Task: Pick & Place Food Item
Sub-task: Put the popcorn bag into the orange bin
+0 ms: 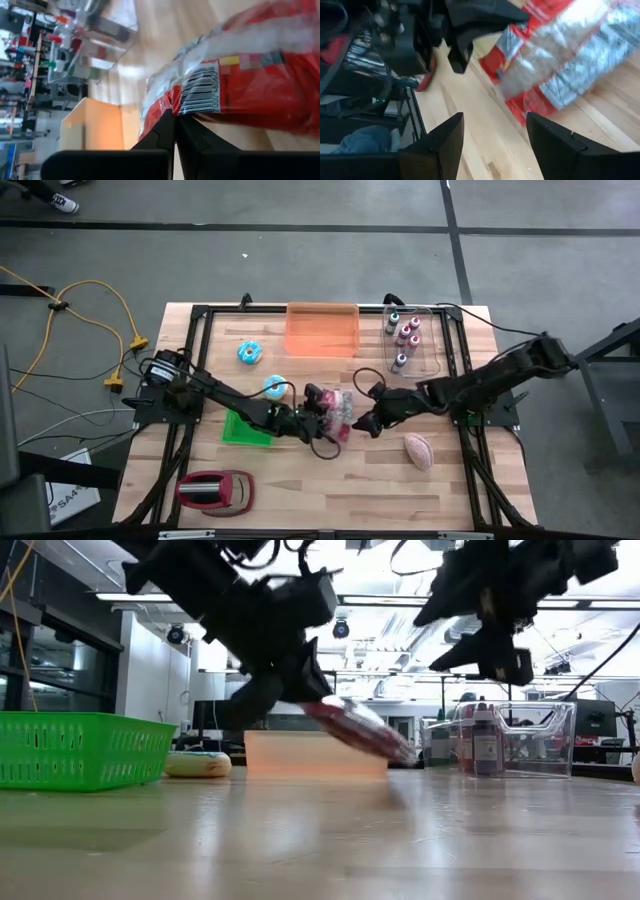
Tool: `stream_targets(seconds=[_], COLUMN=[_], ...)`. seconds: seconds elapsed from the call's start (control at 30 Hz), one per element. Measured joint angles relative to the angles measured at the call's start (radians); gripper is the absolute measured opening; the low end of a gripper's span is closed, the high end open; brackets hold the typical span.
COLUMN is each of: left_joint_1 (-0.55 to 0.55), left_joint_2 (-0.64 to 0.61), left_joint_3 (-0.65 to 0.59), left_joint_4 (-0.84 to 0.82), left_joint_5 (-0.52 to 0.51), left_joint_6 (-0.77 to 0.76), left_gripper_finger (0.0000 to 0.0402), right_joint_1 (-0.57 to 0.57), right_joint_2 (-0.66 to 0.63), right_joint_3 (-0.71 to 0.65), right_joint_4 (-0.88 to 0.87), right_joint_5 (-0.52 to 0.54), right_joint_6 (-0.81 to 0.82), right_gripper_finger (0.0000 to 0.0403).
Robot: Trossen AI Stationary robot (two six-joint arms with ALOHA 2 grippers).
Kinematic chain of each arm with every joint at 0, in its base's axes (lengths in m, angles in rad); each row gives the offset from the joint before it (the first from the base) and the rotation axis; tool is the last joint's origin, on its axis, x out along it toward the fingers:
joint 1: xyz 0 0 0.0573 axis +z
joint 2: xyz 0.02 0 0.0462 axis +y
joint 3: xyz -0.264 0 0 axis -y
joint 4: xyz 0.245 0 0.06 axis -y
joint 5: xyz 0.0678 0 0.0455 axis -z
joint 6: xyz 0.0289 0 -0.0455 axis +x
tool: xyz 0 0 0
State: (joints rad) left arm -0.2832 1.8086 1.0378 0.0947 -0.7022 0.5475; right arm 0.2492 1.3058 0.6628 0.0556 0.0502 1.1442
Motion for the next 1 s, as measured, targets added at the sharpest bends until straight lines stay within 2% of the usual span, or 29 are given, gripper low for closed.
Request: stream_targets(seconds=[0.43,0.87,1.0], left_joint_1=[0.14,0.421,0.513], left_joint_2=[-0.166,-0.181,-0.175], left_joint_3=[0.0,0.03,0.03], left_joint_4=[0.016,0.015,-0.026], left_joint_5=[-0.019,-0.026,0.049], left_joint_6=[-0.197,-0.416,-0.519], left_gripper_finger=[0.0,0.0,0.0], right_joint_1=[0.1,0.202,0.22], right_joint_2=[-0.13,-0.165,-0.165], right_joint_3=[-0.001,-0.001,-0.001], right_joint_4=[0.001,0.072,0.094], right_joint_5=[0.142,0.221,0.221], right_joint_6=[-0.076,-0.179,-0.207], right_gripper_finger=[0.0204,0.0204,0.0204])
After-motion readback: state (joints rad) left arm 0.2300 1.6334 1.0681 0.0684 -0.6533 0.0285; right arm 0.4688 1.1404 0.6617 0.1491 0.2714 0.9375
